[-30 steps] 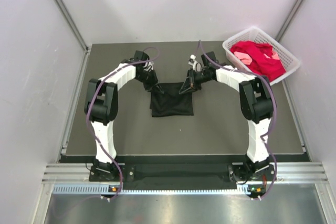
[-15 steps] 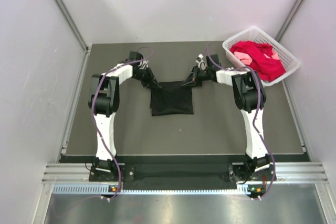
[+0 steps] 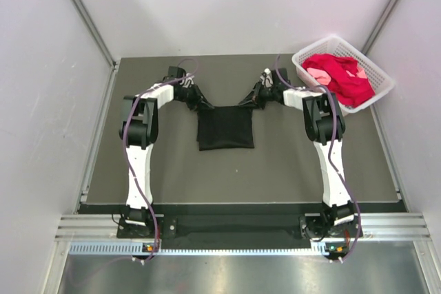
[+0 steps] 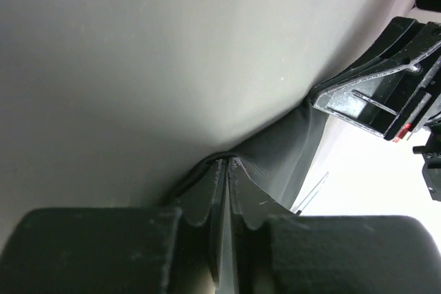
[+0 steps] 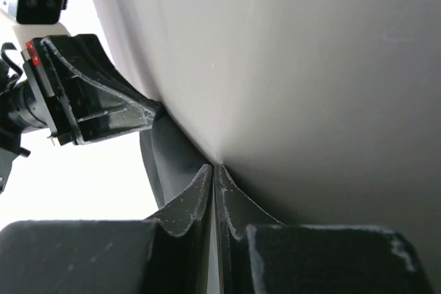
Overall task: Fold and stack the t-shirts
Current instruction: Fold the tshirt, then neatly place the folded tshirt to the corner
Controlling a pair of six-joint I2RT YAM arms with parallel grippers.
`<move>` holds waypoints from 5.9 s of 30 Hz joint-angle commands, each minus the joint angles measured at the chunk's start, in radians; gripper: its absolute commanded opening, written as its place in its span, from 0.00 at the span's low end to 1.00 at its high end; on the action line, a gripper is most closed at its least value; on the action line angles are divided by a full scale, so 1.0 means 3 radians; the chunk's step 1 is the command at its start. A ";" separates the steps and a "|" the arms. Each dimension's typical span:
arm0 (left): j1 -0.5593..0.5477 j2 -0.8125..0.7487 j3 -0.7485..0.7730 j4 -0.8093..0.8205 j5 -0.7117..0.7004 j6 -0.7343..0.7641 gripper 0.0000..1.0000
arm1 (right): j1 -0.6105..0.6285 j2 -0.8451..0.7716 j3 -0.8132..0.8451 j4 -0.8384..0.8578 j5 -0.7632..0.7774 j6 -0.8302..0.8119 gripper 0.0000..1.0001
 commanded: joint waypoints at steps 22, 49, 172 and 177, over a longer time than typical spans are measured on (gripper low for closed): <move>0.0070 -0.1293 -0.0483 -0.0955 -0.1011 0.1039 0.90 | -0.0093 -0.0929 0.1114 -0.2319 0.1142 -0.1596 0.20; -0.0391 -0.0695 -0.0990 -0.0162 -0.1342 0.0313 0.28 | -0.0236 -0.3967 -0.2302 -0.1926 0.0641 -0.1940 0.20; -0.1147 -0.7722 -0.4636 -0.1210 -0.2479 -0.1119 0.99 | -0.0032 -0.7516 -0.5380 -0.1138 0.1167 -0.0492 1.00; -0.1142 -0.7767 -0.4769 -0.1211 -0.2116 -0.1002 0.99 | -0.0032 -0.7761 -0.5543 -0.1139 0.0902 -0.0437 1.00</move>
